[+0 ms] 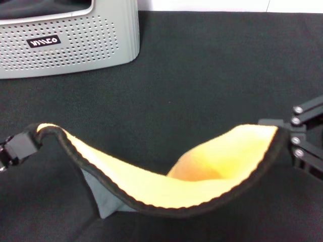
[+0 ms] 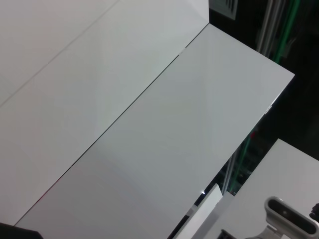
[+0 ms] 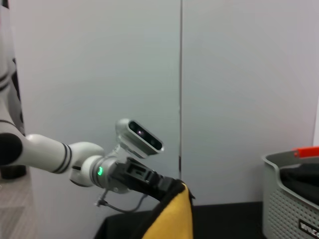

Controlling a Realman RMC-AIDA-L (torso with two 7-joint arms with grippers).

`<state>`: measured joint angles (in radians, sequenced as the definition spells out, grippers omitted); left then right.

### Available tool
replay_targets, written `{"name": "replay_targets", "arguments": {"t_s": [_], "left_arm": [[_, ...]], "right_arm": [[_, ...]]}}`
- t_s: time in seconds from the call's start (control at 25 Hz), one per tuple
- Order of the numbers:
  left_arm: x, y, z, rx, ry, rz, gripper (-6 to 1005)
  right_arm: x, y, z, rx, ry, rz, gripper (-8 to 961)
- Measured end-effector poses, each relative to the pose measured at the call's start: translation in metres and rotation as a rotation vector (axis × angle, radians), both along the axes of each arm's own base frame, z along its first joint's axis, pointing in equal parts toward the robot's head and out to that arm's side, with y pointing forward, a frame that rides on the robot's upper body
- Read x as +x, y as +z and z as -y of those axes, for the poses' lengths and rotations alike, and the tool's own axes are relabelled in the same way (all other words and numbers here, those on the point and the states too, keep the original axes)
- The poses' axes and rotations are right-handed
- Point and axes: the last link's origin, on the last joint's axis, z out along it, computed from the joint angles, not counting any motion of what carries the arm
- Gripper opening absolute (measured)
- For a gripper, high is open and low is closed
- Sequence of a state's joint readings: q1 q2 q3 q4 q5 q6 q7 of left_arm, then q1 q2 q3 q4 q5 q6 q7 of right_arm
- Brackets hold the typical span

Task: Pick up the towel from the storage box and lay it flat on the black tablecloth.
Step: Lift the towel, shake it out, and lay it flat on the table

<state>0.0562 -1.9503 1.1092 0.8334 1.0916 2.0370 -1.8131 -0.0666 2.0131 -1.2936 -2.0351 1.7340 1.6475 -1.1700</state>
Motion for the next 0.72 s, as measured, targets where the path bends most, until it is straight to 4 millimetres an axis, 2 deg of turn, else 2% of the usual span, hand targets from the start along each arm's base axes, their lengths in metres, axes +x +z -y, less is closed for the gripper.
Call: {"name": "replay_targets", "arguments": {"t_s": [0.4, 0.72], "left_arm": [[-0.005, 0.003, 0.006, -0.022, 0.005, -0.033, 14], [0.006, 0.016, 0.017, 0.02, -0.062, -0.063, 13]], "right_arm": [[0.0, 0.007, 0.013, -0.042, 0.031, -0.039, 39], [0.001, 0.006, 0.015, -0.074, 0.026, -0.049, 44]]}}
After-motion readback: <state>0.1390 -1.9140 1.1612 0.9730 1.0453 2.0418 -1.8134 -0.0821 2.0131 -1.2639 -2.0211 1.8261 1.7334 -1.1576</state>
